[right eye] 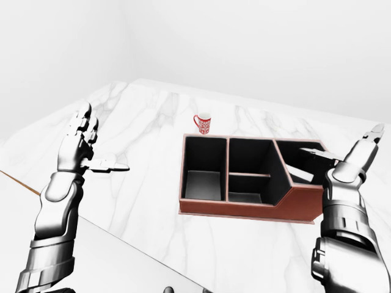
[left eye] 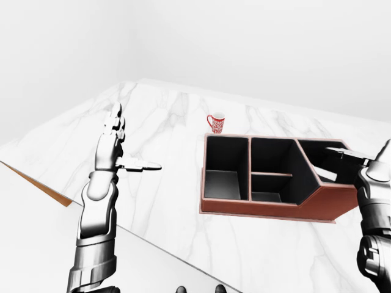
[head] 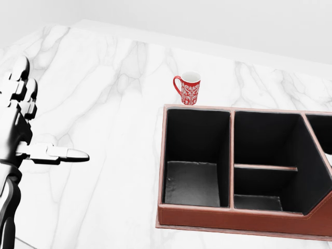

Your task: Pick up the book and place it in the right compartment of the caddy.

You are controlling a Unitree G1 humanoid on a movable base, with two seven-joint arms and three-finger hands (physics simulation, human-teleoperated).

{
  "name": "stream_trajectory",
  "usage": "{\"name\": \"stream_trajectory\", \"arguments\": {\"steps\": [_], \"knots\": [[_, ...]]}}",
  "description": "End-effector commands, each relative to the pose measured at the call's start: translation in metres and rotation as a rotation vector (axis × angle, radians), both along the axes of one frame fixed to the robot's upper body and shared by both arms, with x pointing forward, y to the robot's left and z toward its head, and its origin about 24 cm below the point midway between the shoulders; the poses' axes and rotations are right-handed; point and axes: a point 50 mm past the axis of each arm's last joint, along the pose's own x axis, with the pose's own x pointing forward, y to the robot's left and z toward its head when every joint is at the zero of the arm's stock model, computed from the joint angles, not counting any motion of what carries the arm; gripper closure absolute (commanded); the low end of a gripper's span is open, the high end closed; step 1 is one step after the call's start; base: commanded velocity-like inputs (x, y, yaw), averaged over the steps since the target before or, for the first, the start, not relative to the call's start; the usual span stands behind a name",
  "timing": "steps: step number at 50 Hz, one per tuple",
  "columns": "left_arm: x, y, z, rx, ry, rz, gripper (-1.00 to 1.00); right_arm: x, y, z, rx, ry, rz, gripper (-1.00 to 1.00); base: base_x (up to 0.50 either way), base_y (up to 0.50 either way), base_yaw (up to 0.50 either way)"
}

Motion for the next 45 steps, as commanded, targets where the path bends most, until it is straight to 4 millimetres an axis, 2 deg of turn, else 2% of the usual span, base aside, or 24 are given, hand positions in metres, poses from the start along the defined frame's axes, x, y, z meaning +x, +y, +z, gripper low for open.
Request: {"name": "stream_trajectory", "arguments": {"steps": [1,5,13,17,22,23,26,29,30,32,33,36,37,39,45], "knots": [[0.0,0.0,0.0,0.001,-0.001,0.0,-1.0,-0.001,-0.002,0.001,-0.002,0.001,-0.01,-1.0,0.0,0.0,0.0],[0.0,0.0,0.002,0.002,-0.007,0.001,-1.0,-0.001,-0.004,0.006,0.001,-0.01,-0.016,-1.0,0.0,0.0,0.0],[0.0,0.001,0.02,0.01,-0.076,0.006,-1.0,-0.003,-0.011,0.034,-0.026,-0.113,-0.02,-1.0,0.0,0.0,0.0],[-0.004,0.004,0.059,0.005,-0.232,0.014,-1.0,-0.009,-0.018,0.061,-0.041,-0.21,-0.025,-1.0,0.0,0.0,0.0],[-0.013,0.007,0.121,-0.021,-0.467,0.015,-1.0,-0.021,-0.026,0.093,-0.029,-0.285,-0.035,-1.0,0.0,0.0,0.0],[-0.016,0.009,0.139,-0.036,-0.536,0.016,-1.0,-0.025,-0.029,0.101,-0.019,-0.305,-0.038,-1.0,0.0,0.0,0.0],[-0.021,0.009,0.156,-0.043,-0.599,0.008,-1.0,-0.032,-0.03,0.117,-0.033,-0.359,-0.025,-1.0,0.0,0.0,0.0],[-0.025,0.01,0.167,-0.06,-0.641,0.007,-1.0,-0.036,-0.032,0.123,-0.036,-0.388,-0.024,-1.0,0.0,0.0,0.0],[-0.034,0.013,0.187,-0.088,-0.728,0.011,-1.0,-0.047,-0.036,0.141,-0.051,-0.459,-0.027,-1.0,0.0,0.0,0.0],[-0.039,0.016,0.201,-0.116,-0.781,0.022,-1.0,-0.055,-0.038,0.154,-0.061,-0.51,-0.028,-1.0,0.0,0.0,0.0],[-0.044,0.018,0.212,-0.134,-0.822,0.02,-1.0,-0.066,-0.042,0.169,-0.074,-0.567,-0.032,-1.0,0.0,0.0,0.0],[-0.055,0.021,0.236,-0.171,-0.908,0.026,-1.0,-0.085,-0.049,0.19,-0.084,-0.649,-0.049,-1.0,0.0,0.0,0.0],[-0.059,0.022,0.244,-0.194,-0.937,0.024,-1.0,-0.086,-0.049,0.191,-0.082,-0.649,-0.049,-1.0,0.0,0.0,0.0],[-0.064,0.026,0.258,-0.226,-0.979,0.039,-1.0,-0.1,-0.055,0.201,-0.087,-0.688,-0.062,-1.0,0.0,0.0,0.0],[-0.062,0.039,0.275,-0.329,-0.987,0.089,-1.0,-0.129,-0.067,0.216,-0.088,-0.752,-0.116,-1.0,0.0,0.0,0.0]]}}
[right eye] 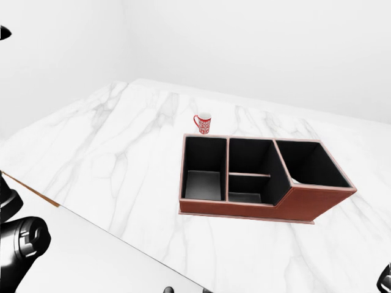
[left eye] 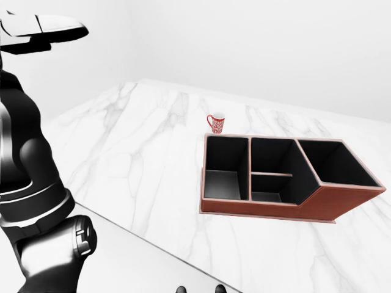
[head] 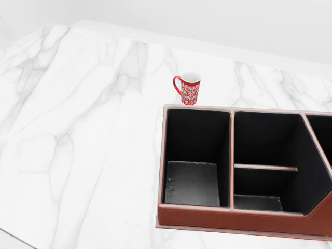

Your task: Pick up the book and place it in the right compartment of the caddy.

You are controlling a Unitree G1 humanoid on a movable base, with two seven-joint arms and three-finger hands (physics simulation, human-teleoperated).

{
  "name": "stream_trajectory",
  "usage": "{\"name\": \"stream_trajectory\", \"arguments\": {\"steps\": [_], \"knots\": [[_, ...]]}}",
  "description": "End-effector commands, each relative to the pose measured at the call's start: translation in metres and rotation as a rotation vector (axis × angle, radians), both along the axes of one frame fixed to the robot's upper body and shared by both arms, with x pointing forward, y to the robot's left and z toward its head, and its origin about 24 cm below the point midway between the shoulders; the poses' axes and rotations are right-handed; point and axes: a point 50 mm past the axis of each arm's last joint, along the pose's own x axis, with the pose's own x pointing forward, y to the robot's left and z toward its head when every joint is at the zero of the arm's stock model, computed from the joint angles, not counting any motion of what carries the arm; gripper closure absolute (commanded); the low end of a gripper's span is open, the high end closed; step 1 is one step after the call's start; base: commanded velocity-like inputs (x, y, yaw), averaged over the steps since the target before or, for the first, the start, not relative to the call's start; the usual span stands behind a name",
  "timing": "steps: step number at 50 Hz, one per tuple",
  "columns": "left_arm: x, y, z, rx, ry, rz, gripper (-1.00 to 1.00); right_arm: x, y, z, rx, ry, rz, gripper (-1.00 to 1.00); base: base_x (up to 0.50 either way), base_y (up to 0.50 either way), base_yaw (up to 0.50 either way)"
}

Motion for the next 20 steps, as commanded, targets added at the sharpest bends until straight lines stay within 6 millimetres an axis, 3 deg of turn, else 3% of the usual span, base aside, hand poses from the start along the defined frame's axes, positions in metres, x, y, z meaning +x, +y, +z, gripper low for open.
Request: {"name": "stream_trajectory", "arguments": {"steps": [1,11,20], "knots": [[-0.023,0.019,0.057,-0.177,-0.174,-0.009,-1.0,-0.059,-0.014,0.054,-0.039,-0.207,-0.043,-1.0,0.0,0.0,0.0],[-0.043,0.027,0.079,-0.242,-0.25,-0.025,-1.0,-0.122,-0.031,0.085,-0.03,-0.352,-0.128,-1.0,0.0,0.0,0.0],[-0.07,0.025,0.095,-0.256,-0.35,-0.069,-1.0,-0.173,-0.041,0.098,-0.035,-0.473,-0.168,-1.0,0.0,0.0,0.0]]}}
